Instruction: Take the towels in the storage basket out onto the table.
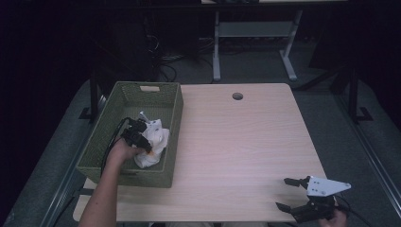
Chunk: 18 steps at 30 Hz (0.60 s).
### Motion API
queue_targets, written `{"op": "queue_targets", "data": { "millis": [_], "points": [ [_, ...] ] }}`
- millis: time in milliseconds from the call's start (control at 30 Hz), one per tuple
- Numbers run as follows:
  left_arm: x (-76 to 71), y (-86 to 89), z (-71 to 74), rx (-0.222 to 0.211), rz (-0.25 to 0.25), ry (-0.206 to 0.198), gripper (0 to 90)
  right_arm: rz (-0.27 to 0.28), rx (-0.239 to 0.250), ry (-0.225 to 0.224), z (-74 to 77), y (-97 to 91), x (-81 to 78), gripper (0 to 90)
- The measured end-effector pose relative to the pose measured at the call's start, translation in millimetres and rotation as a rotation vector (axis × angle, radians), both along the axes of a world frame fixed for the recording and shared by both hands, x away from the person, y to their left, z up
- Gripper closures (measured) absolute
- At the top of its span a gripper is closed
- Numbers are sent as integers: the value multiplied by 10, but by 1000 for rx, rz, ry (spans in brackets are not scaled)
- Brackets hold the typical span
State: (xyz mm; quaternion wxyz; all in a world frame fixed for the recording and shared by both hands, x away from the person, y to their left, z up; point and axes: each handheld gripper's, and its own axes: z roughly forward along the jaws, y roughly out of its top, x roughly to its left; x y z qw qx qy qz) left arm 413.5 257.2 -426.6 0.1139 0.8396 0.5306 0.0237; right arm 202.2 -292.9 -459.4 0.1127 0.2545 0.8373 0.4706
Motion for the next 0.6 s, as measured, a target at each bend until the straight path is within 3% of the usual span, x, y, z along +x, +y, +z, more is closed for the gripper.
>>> {"op": "queue_targets", "data": {
  "millis": [367, 467, 600],
  "points": [
    [-6, 21, 11, -12, 9, 11, 730, 12, -8, -3, 4, 26, 1, 138],
    [-13, 42, 13, -33, 32, 19, 747, 10, -11, 0, 3, 33, 4, 138],
    [0, 49, 33, -30, 49, 36, 757, 10, -11, -1, 5, 35, -2, 138]
  ]
}}
